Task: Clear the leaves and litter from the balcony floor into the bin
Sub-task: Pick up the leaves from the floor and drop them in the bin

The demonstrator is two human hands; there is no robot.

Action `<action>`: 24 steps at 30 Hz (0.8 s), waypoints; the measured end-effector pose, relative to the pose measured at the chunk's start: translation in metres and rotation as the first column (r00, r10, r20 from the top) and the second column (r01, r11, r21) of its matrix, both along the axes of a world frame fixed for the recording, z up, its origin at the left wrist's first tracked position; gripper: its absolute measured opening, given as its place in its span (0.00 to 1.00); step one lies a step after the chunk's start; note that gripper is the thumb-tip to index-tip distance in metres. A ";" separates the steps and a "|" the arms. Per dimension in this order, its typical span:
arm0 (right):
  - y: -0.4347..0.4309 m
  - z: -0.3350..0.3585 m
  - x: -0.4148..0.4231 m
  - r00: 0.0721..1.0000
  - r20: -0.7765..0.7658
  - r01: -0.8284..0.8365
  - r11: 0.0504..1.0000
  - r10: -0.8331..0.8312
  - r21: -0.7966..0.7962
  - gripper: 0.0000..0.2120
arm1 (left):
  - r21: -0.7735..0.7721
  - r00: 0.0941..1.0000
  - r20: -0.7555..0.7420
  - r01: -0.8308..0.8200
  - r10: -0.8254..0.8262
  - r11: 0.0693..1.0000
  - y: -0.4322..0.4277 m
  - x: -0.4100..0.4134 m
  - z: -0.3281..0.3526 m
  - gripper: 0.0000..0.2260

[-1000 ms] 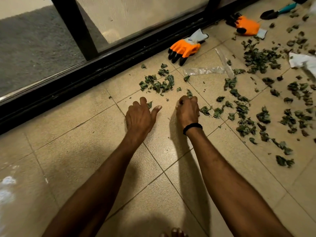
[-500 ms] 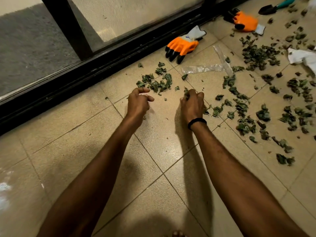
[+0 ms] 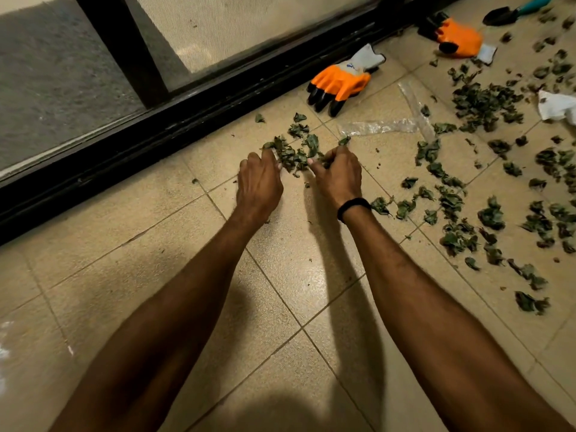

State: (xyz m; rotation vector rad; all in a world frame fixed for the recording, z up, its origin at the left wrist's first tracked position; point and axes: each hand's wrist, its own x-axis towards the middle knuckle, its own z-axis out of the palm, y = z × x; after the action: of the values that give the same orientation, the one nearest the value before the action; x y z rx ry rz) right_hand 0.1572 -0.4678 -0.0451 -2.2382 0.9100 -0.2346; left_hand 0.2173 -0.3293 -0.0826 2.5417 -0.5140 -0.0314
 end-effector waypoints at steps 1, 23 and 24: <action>0.004 -0.001 0.001 1.000 -0.016 -0.023 1.000 0.023 0.015 0.16 | -0.083 1.000 -0.014 0.006 -0.007 0.997 0.002 -0.001 0.001 0.12; -0.029 0.010 0.003 0.929 0.082 0.286 0.842 -0.360 0.458 0.11 | -0.479 0.836 -0.534 -0.424 0.128 0.769 -0.005 0.012 0.027 0.18; -0.033 0.010 0.007 0.938 0.087 0.283 0.885 -0.336 0.369 0.11 | -0.463 0.875 -0.473 -0.349 0.107 0.815 -0.007 0.013 0.028 0.16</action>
State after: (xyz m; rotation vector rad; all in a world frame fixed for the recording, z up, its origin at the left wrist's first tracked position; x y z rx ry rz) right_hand 0.1644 -0.5013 -0.0355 -1.7168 1.1307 -0.3511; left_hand 0.2307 -0.3360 -0.0548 1.9367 -0.0121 -0.3069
